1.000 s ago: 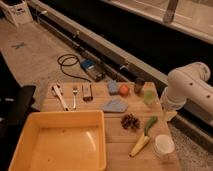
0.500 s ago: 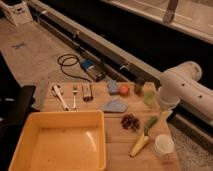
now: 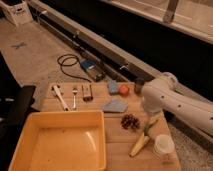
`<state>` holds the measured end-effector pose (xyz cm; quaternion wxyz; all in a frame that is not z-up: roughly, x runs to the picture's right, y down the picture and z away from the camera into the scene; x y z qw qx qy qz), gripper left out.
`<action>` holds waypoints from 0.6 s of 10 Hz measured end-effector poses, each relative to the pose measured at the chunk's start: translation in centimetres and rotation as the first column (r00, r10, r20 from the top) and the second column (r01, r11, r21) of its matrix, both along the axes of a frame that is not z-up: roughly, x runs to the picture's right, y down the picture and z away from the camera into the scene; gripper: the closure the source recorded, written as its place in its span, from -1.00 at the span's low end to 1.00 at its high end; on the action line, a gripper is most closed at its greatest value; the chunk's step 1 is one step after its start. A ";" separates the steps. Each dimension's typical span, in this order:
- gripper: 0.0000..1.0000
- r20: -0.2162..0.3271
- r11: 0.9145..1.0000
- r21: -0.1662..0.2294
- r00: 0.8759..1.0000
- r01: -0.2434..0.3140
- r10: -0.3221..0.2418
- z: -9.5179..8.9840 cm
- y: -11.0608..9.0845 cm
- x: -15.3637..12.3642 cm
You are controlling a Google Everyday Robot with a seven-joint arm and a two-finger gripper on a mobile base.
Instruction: Place pepper in table surface
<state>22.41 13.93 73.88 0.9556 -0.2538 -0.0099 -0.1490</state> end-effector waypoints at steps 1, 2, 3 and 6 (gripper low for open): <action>-0.30 -0.002 1.000 0.002 1.000 -0.006 0.006 0.2 0.2 0.3; -0.30 0.000 1.000 0.001 1.000 -0.006 0.006 0.2 0.2 0.2; -0.30 0.002 1.000 0.001 1.000 -0.003 0.003 0.2 0.1 0.0; -0.30 -0.002 1.000 -0.011 1.000 -0.023 0.023 0.5 0.3 0.5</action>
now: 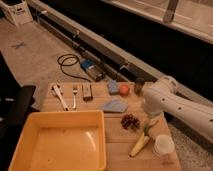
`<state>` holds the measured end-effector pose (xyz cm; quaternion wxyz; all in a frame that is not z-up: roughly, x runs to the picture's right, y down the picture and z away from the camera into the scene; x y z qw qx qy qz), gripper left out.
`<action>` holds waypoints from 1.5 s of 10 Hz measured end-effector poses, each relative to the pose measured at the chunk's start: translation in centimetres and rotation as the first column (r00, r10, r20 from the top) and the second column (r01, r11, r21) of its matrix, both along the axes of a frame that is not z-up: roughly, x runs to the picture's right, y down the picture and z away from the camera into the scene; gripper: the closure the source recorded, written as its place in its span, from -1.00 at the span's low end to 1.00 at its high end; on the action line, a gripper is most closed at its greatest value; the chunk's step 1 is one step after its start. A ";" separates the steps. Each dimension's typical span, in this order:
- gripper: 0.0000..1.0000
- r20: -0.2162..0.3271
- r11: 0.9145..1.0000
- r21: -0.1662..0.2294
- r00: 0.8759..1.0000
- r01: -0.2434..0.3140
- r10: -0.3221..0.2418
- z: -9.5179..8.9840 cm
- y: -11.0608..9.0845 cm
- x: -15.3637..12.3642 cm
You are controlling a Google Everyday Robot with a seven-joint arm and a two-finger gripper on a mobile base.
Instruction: Place pepper in table surface
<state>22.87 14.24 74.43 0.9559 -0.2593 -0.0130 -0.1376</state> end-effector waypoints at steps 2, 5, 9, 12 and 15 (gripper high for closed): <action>-0.30 -0.026 0.998 -0.050 0.999 -0.042 0.040 1.6 1.5 1.6; -0.30 -0.062 0.994 -0.086 0.996 -0.073 0.068 3.1 2.3 4.5; -0.30 -0.045 0.987 -0.124 0.994 -0.104 0.099 5.2 2.9 5.0; -0.30 -0.021 0.978 -0.172 0.993 -0.121 0.120 7.3 4.3 4.5; -0.30 -0.011 0.969 -0.210 0.991 -0.130 0.131 8.6 5.5 4.3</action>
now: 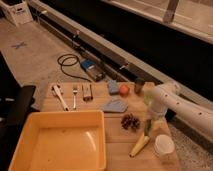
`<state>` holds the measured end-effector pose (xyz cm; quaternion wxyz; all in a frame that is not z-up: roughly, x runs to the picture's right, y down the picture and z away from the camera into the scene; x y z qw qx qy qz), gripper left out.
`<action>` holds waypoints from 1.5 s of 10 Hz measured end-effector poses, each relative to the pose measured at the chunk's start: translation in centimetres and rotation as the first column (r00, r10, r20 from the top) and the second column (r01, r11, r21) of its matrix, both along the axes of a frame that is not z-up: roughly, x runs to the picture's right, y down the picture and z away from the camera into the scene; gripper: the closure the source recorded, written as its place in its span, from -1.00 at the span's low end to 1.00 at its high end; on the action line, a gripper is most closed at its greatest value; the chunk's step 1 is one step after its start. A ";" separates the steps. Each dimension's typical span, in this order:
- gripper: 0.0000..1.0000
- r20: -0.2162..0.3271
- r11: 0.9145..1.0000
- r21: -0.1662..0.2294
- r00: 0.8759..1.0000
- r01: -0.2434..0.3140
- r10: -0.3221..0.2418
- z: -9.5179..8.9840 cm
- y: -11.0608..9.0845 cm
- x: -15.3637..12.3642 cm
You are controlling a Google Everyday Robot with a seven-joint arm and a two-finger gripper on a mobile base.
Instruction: Place pepper in table surface
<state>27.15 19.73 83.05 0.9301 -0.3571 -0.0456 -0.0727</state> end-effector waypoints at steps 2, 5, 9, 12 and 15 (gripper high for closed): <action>-0.25 -0.014 0.999 -0.024 1.000 -0.022 0.022 0.6 0.9 0.3; 0.28 -0.027 0.999 -0.012 0.998 -0.049 0.049 0.7 1.6 0.4; 0.99 -0.029 0.997 -0.004 0.997 -0.075 0.075 0.4 1.8 0.4; 1.00 -0.100 0.994 0.016 0.989 -0.105 0.106 -0.4 0.2 1.6; 1.00 -0.182 0.991 0.056 0.975 -0.120 0.128 -1.6 -3.7 3.6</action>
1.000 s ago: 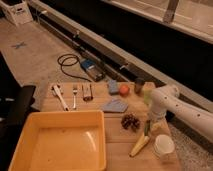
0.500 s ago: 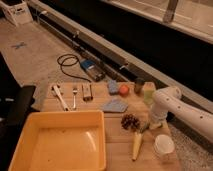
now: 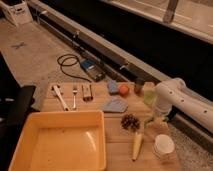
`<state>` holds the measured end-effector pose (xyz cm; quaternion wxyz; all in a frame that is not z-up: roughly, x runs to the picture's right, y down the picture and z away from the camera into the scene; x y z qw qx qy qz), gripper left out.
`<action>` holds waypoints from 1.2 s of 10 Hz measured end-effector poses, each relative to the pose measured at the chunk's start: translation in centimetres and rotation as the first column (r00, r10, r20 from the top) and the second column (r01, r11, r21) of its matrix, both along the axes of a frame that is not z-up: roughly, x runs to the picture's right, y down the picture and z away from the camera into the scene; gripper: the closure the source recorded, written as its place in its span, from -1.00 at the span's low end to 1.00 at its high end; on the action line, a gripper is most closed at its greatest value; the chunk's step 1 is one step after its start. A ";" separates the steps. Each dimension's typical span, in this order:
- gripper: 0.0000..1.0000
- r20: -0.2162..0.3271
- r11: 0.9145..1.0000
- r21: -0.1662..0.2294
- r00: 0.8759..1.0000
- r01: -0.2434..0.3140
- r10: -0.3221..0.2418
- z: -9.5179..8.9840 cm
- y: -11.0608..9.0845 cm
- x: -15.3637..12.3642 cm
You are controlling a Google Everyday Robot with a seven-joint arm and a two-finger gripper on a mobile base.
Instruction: Place pepper in table surface
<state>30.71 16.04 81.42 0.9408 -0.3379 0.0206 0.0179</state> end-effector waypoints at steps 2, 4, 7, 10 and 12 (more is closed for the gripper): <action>1.00 -0.041 0.999 0.002 0.998 -0.048 0.048 0.6 -2.1 1.5; 1.00 -0.064 0.992 0.025 0.990 -0.125 0.126 1.0 -3.1 3.6; 1.00 -0.019 0.973 0.069 0.975 -0.220 0.222 2.4 -3.8 2.7; 0.81 0.053 0.966 0.082 0.969 -0.247 0.243 3.6 -3.1 -0.7; 0.41 0.064 0.971 0.088 0.974 -0.224 0.219 4.3 -2.3 -2.1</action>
